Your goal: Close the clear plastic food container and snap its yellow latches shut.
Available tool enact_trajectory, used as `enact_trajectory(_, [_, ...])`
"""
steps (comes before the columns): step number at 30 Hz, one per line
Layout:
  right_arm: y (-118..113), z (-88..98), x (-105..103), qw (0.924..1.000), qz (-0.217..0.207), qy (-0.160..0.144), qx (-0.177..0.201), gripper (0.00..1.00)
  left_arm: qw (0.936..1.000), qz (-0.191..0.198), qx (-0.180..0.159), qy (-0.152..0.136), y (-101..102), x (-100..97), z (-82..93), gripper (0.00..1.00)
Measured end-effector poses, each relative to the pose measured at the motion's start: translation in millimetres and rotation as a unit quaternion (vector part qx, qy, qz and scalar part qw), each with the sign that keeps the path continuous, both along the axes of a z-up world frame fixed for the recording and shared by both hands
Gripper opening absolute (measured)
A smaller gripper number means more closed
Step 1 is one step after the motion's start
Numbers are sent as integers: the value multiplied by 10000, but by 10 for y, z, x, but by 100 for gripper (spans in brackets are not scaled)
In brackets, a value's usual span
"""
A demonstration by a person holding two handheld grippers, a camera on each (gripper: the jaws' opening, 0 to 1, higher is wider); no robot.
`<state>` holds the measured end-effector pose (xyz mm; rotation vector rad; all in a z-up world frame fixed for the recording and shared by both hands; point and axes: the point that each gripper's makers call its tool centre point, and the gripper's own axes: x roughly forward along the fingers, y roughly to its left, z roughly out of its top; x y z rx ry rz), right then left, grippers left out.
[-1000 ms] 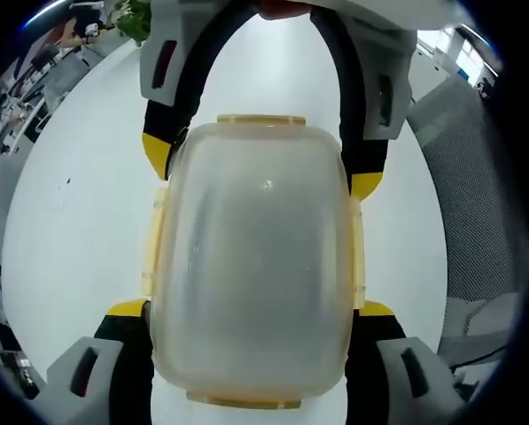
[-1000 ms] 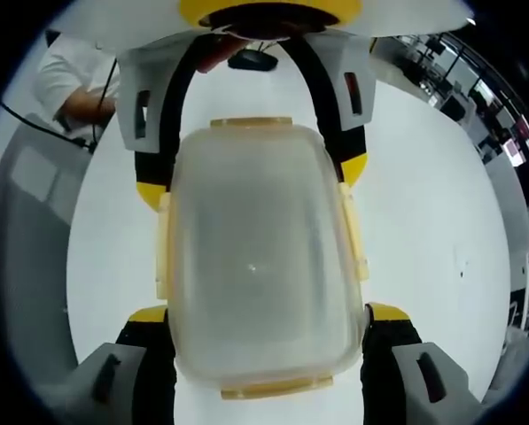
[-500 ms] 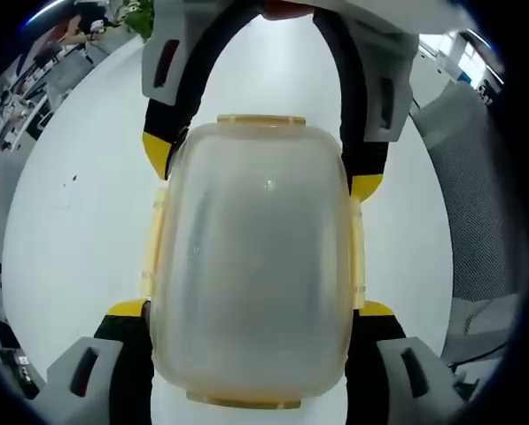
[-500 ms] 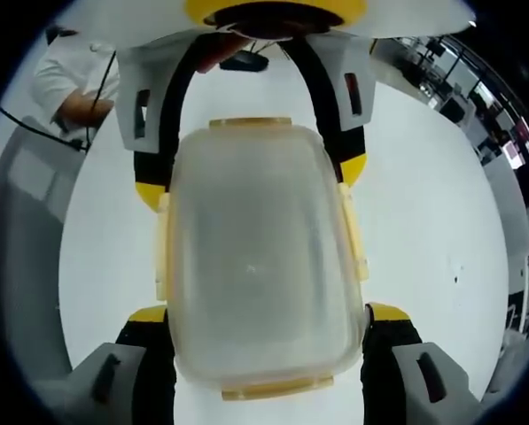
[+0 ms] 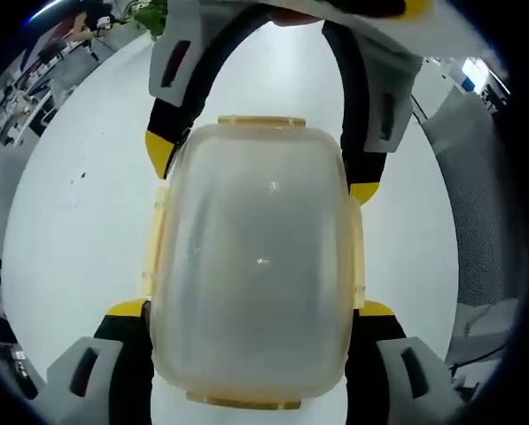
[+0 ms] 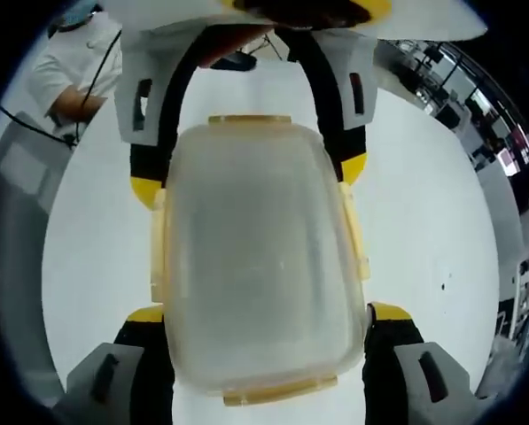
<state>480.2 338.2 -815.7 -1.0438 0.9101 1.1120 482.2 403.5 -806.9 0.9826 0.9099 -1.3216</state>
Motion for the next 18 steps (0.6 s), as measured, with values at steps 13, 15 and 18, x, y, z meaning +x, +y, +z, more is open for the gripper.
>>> enact_trajectory(13, [42,6,198,9996,-122,87,236,90,9999,-106,-18,-12,-53,194,-18,91])
enact_trajectory(15, [37,9,226,9995,-191,84,239,90,9999,-157,-17,-16,-55,217,-19,91])
enact_trajectory(18, [29,8,249,9994,-252,84,241,90,9997,-230,-17,-13,-66,266,-18,91])
